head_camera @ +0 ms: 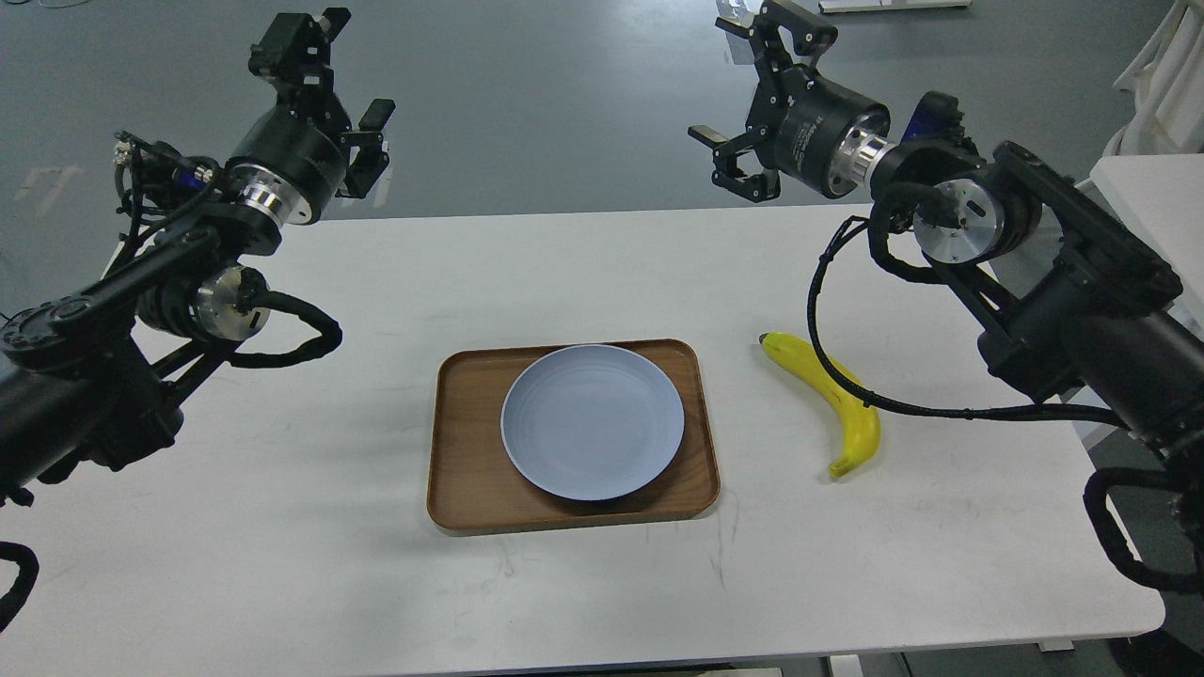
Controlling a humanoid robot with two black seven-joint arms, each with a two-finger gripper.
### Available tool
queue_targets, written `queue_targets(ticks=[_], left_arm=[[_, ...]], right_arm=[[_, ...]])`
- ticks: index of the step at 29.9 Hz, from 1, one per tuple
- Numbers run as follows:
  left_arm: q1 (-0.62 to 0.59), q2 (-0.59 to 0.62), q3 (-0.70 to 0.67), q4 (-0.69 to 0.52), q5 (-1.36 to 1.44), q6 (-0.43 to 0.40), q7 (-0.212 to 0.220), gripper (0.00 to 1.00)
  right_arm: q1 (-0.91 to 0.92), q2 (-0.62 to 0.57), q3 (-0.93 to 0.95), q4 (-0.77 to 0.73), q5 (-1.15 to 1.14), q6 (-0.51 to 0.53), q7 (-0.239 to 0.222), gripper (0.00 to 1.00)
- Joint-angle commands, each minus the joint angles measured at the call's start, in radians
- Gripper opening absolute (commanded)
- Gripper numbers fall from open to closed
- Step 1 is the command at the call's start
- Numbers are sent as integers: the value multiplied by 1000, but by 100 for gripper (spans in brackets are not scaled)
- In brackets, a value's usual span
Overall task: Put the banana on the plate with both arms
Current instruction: 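Release the plate and raise the left arm away from the tray, then move the right gripper down beside the yellow banana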
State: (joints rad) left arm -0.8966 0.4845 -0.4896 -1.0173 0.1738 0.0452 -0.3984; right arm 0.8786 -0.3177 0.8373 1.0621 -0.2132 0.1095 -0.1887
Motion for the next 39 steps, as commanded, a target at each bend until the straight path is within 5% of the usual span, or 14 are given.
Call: queue_targets(ticks=[1, 10, 16, 23, 39], left_arm=[[8, 8, -3, -15, 7, 10, -7, 98], [45, 42, -29, -41, -11, -14, 9, 98], [68, 42, -29, -38, -8, -18, 52, 98], [88, 51, -38, -41, 1, -57, 52, 98], [88, 49, -41, -41, 0, -51, 46, 98]], right_arm=[[-40, -11, 19, 7, -3, 2, 2, 100], [-43, -360, -130, 157, -705, 6, 130, 99], [-49, -575, -344, 309, -971, 6, 141, 99], [-61, -604, -466, 309, -1245, -7, 141, 96], [-135, -600, -529, 303, -1365, -5, 141, 96]])
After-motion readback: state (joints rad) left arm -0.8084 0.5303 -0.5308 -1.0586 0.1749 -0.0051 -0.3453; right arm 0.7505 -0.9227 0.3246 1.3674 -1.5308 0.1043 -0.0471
